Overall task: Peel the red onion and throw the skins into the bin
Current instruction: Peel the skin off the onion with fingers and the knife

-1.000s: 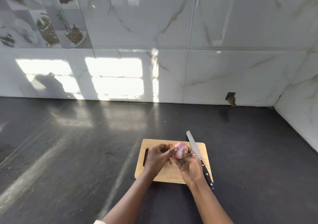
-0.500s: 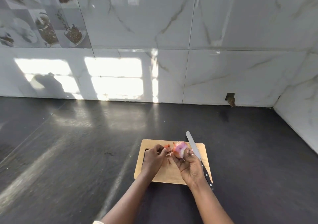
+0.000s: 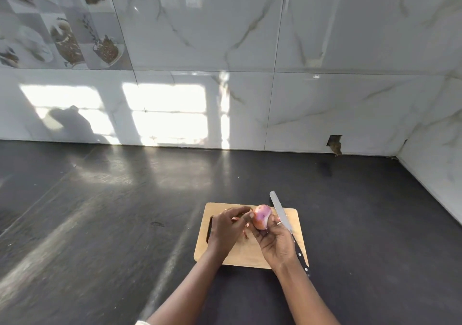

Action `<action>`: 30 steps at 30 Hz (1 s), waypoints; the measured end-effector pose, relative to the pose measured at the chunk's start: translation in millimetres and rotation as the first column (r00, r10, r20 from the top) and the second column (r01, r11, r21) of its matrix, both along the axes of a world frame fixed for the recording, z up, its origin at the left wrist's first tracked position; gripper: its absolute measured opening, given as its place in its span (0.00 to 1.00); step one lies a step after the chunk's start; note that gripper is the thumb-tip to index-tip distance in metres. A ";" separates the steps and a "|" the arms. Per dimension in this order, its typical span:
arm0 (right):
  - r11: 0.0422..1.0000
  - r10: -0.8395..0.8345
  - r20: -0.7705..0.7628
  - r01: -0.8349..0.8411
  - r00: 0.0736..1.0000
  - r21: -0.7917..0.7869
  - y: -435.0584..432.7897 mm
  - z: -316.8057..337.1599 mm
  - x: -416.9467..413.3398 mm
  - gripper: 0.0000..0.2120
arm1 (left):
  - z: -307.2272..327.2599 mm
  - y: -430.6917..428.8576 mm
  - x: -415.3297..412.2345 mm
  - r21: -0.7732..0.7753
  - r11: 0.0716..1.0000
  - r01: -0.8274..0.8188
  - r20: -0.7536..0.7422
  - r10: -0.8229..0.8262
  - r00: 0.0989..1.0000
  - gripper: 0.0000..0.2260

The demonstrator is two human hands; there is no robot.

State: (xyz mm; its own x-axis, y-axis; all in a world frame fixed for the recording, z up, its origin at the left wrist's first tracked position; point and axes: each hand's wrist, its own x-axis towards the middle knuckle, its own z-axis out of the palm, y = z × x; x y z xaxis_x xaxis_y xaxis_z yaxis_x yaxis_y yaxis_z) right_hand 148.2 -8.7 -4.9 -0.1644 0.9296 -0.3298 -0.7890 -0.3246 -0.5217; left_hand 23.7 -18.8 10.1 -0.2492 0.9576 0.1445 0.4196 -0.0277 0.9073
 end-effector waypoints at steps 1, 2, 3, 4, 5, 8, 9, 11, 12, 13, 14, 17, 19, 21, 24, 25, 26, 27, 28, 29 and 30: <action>1.000 0.003 0.006 -0.003 1.000 0.009 0.3 -0.6 0.1 0.22 | 0.4 0.2 0.9 0.003 1.000 0.003 0.012 -0.003 1.000 0.07; 1.000 0.010 0.014 -0.010 1.000 0.012 0.4 -1.3 0.6 0.24 | 0.9 0.2 1.8 0.006 1.000 0.008 0.012 -0.008 1.000 0.07; 1.000 0.018 0.028 -0.019 0.999 0.015 -0.7 -0.2 1.1 0.21 | 1.1 0.4 2.5 0.009 1.000 0.009 0.003 -0.009 1.000 0.06; 1.000 0.015 0.037 -0.015 0.999 0.008 -0.6 -1.2 1.6 0.13 | 1.2 0.9 2.8 0.016 1.000 0.000 -0.007 0.000 1.000 0.04; 1.000 0.009 0.044 -0.009 0.999 -0.003 -0.1 -2.0 1.5 0.06 | 1.2 1.4 2.8 0.023 1.000 -0.019 -0.013 0.019 1.000 0.03; 0.999 -0.006 0.045 0.007 0.999 -0.033 1.0 -2.1 2.3 0.08 | 1.0 2.2 2.7 0.015 0.996 -0.084 -0.003 0.084 0.996 0.03; 1.000 -0.005 0.045 0.006 0.999 -0.030 -0.1 1.1 2.6 0.08 | 1.4 2.2 2.6 0.009 0.996 -0.092 0.007 0.092 0.996 0.03; 1.000 -0.001 0.043 0.002 0.999 -0.027 -0.9 4.0 3.6 0.10 | 3.1 0.9 2.3 0.014 0.998 -0.055 0.051 0.054 0.997 0.03; 1.000 0.000 0.040 0.001 0.999 -0.026 -0.8 5.1 3.8 0.12 | 4.2 -0.1 2.5 0.023 1.000 -0.006 0.073 0.004 0.997 0.03; 1.000 0.004 0.035 -0.003 0.999 -0.019 -1.1 6.2 3.9 0.12 | 4.4 -1.0 2.7 0.036 0.998 0.045 0.080 -0.048 0.996 0.05; 1.000 0.007 0.032 -0.006 0.999 -0.019 -1.6 6.8 3.6 0.13 | 3.3 -1.2 2.9 0.047 0.996 0.082 0.061 -0.085 0.995 0.07; 1.000 0.014 0.016 -0.013 1.000 -0.024 -2.7 8.1 2.5 0.14 | -0.6 0.2 4.5 0.071 0.996 0.055 0.011 -0.056 0.998 0.08; 0.999 0.003 0.003 -0.003 1.000 -0.043 -1.4 6.1 3.3 0.13 | -2.3 1.7 4.6 0.068 0.998 0.008 0.019 -0.009 1.000 0.04; 0.999 -0.008 0.002 0.008 1.000 -0.053 -1.0 5.0 4.2 0.10 | -3.1 3.2 3.3 0.061 0.998 -0.024 -0.012 0.025 1.000 0.03; 0.998 -0.014 -0.007 0.014 1.000 -0.055 -0.9 4.3 5.0 0.09 | -5.2 4.1 0.8 0.051 0.997 -0.062 -0.050 0.064 0.997 0.03; 0.998 -0.013 -0.011 0.013 1.000 -0.057 -1.0 4.6 5.0 0.09 | -6.0 4.1 0.1 0.044 0.997 -0.069 -0.057 0.071 0.996 0.04; 0.998 -0.011 -0.012 0.011 1.000 -0.055 -1.1 4.8 5.2 0.09 | -7.4 3.7 -0.2 0.032 0.997 -0.069 -0.069 0.071 0.995 0.04; 0.999 -0.012 -0.012 0.011 1.000 -0.053 -0.6 3.9 5.3 0.09 | -8.4 3.4 -0.4 0.019 0.998 -0.063 -0.085 0.065 0.994 0.06; 0.999 -0.010 -0.009 0.009 1.000 -0.050 -0.7 4.2 5.1 0.10 | -9.2 2.9 -0.3 0.008 0.999 -0.054 -0.101 0.054 0.993 0.08; 0.999 -0.009 -0.002 0.009 1.000 -0.043 -0.9 4.0 4.9 0.10 | -9.7 2.1 0.0 -0.002 0.999 -0.042 -0.115 0.042 0.992 0.10; 0.999 -0.008 0.005 0.009 1.000 -0.036 -1.0 3.5 4.8 0.10 | -9.4 0.9 0.7 -0.006 0.999 -0.033 -0.126 0.032 0.991 0.12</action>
State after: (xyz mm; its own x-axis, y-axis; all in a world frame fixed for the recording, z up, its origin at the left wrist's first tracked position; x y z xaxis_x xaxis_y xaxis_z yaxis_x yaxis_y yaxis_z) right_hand 152.9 -9.8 -1.3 -0.1547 0.9187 -0.3634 -0.7891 -0.3363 -0.5141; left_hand 24.5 -17.9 0.7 -0.2607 0.9506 0.1686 0.5312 -0.0046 0.8473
